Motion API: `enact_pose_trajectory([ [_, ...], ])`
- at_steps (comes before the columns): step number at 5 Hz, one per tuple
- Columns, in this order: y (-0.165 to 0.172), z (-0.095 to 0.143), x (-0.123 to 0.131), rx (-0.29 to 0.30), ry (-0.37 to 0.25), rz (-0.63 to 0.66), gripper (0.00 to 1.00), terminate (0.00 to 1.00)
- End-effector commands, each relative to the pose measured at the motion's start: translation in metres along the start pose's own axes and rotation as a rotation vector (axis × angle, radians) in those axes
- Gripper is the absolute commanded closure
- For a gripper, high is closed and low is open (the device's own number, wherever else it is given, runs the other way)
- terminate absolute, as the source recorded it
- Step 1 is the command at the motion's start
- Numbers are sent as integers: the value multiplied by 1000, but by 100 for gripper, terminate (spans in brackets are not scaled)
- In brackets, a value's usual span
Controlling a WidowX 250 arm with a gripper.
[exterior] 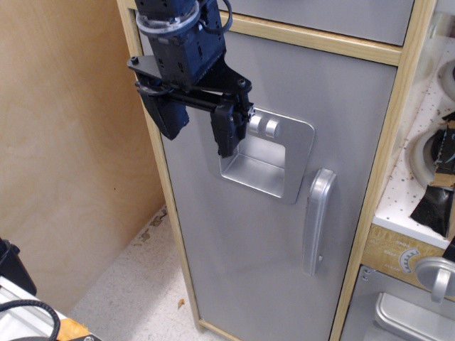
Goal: Open fridge
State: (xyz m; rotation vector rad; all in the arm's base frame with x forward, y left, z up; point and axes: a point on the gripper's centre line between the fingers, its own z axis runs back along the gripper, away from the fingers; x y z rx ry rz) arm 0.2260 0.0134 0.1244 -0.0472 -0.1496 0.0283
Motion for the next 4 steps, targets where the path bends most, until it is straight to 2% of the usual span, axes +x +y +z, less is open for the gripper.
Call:
enact_pose_trajectory([
  [1,0,0,0,0,0,0,0,0],
  [4,-70,-50,46,-29,-39,-56,0,0],
])
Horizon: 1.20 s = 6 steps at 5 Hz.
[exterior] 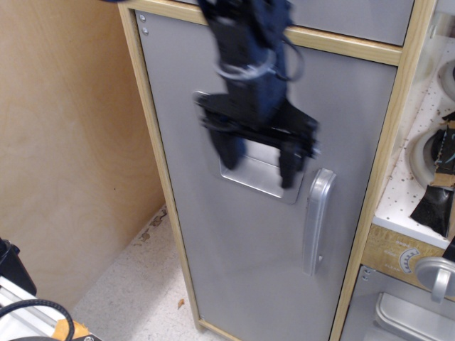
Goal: Open fridge
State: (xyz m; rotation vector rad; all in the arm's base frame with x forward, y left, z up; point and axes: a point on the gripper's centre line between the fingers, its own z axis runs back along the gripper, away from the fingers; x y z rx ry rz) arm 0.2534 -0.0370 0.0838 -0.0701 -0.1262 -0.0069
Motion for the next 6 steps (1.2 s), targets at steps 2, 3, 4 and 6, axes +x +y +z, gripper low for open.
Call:
enact_pose_trajectory([
  [2,-42,-32,44,31,-170,58,0,0],
  [3,-42,-45,44,30,-201,84,0,0],
  [4,-35,-56,46,32,-221,95,0,0],
  [6,-28,-69,46,59,-307,103,0,0],
])
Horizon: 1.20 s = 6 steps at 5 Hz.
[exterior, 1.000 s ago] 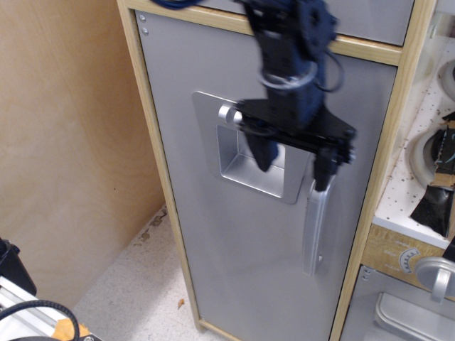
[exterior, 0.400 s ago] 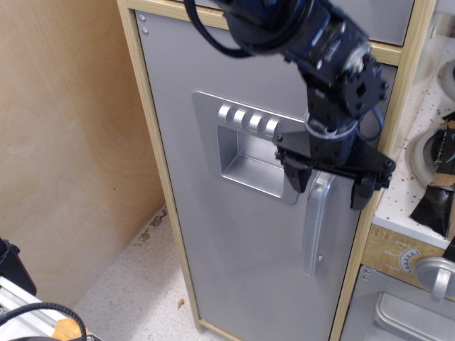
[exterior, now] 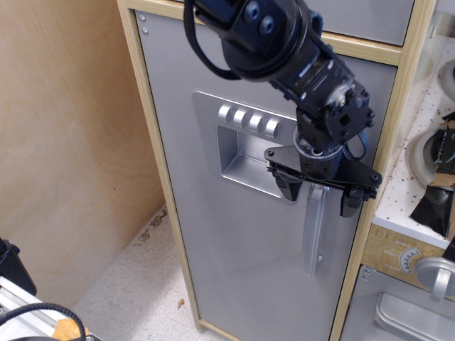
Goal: Open fridge
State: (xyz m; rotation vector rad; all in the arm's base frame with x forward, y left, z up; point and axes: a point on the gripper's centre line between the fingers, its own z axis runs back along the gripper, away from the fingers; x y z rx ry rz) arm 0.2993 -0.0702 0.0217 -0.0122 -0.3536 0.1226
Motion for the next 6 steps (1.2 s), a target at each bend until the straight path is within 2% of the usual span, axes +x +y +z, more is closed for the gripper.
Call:
enact_pose_trajectory([
  [1,2,-4,10,-21,-79,-59,100,0],
  [2,3,-7,10,-27,-71,-56,100,0],
  [3,0,-3,-1,-43,-38,-41,100,0],
  [5,-2,18,-47,-53,70,61,100,0],
  [6,5,30,-74,-57,89,95,100,0],
])
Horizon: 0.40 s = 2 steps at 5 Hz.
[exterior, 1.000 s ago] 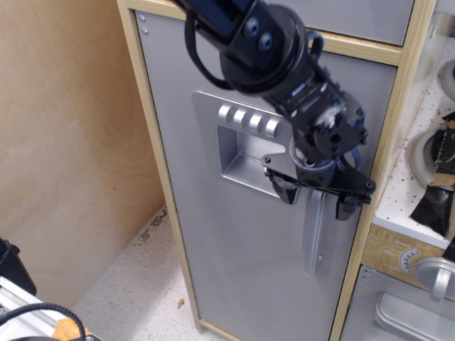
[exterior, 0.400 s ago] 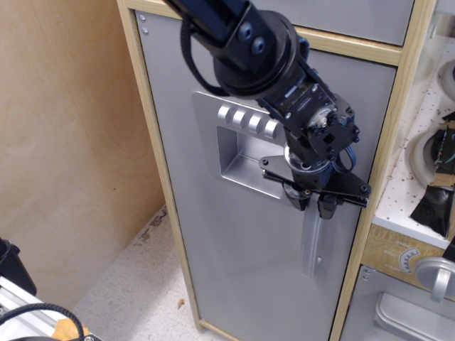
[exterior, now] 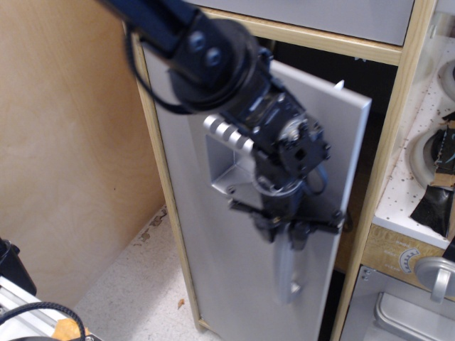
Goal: Open fridge
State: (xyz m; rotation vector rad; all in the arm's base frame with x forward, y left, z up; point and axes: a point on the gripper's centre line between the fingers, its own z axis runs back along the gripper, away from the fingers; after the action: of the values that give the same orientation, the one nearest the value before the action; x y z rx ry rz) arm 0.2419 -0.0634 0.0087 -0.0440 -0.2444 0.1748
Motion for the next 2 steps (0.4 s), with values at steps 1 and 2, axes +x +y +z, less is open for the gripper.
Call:
enact_pose_trajectory([
  [1,-6,33,-45,-19,5,39,0,0],
  [2,-21,37,-67,-48,45,82,0,0],
])
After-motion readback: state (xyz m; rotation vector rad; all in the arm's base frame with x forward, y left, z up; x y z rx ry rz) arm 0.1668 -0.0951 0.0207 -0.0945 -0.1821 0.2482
